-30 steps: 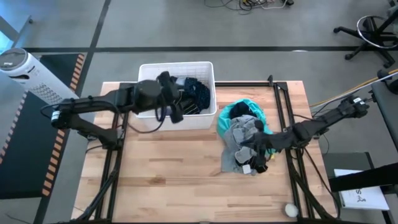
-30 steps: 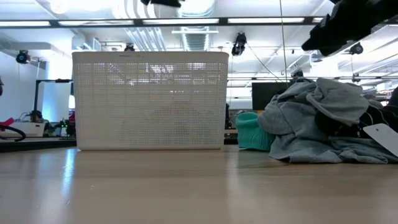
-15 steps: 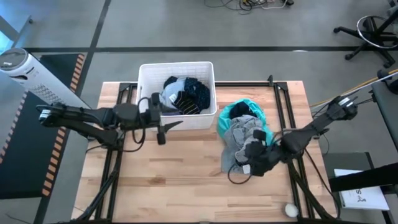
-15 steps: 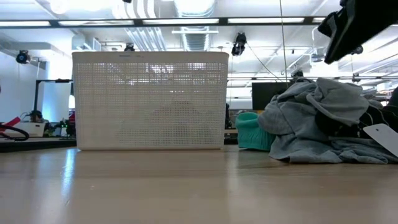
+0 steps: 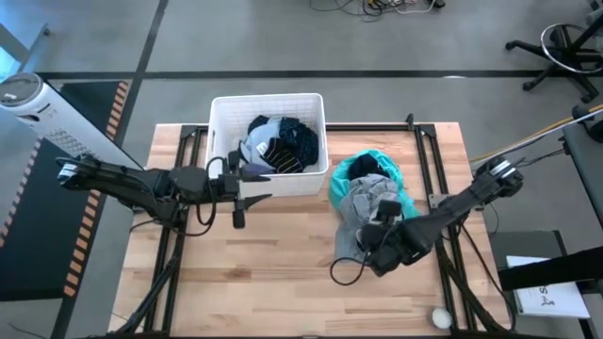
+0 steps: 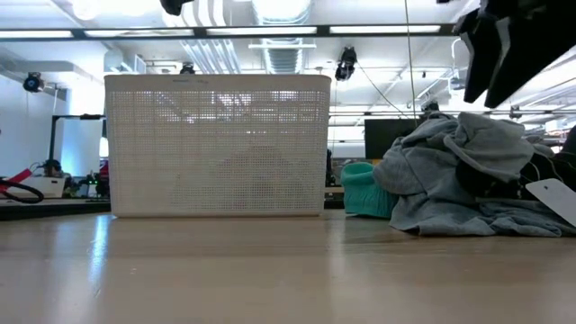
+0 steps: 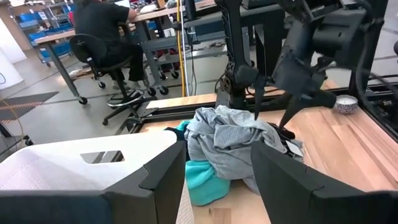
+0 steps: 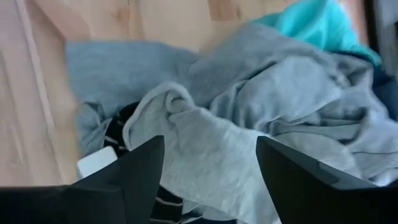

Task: Sort clothes
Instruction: Put the gray sock into the white laundry bin, then put the black sock into the white laundry bin

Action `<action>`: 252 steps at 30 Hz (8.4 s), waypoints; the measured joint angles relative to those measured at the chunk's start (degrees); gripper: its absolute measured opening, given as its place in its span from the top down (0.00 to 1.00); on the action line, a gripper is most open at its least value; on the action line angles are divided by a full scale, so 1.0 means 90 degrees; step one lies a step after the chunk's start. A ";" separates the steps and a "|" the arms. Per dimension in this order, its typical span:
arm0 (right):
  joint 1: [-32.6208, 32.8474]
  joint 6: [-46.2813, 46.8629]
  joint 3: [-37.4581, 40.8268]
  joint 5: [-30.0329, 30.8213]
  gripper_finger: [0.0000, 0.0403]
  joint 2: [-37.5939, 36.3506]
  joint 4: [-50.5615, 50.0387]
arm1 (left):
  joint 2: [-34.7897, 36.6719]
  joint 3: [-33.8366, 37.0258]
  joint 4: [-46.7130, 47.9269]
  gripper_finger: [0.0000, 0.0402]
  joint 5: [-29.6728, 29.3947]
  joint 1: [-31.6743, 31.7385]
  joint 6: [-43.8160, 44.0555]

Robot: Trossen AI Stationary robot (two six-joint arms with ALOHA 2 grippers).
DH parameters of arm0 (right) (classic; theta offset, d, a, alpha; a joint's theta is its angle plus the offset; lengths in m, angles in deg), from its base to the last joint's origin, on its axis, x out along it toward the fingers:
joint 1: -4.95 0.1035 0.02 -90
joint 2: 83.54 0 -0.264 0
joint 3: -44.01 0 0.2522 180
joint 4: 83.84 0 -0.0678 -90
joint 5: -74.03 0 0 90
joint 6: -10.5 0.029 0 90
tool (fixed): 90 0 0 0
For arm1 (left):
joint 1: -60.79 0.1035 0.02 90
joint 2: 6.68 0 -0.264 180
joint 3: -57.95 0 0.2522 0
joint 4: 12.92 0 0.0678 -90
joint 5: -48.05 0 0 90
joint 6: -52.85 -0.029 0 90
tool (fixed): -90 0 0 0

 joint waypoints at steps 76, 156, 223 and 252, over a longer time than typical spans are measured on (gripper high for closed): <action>0.0220 -0.2225 -0.2242 0.1646 0.89 -0.0274 0.1884 | -0.3616 -0.2057 -0.1257 0.99 0.1810 0.0049 -0.0538; 0.0771 0.2249 0.1609 -0.0631 0.39 -0.0381 0.1190 | 0.0832 0.0470 0.0070 0.44 0.1226 0.1589 -0.0139; -0.1314 -0.3936 -0.2682 0.0248 1.00 -0.0306 0.2170 | -0.0419 0.0874 -0.2500 0.52 0.3163 0.1171 0.1275; -0.1263 -0.3679 -0.2682 0.0110 0.81 -0.0296 0.2173 | -0.2089 -0.1035 -0.1601 0.98 0.3375 0.1190 0.0408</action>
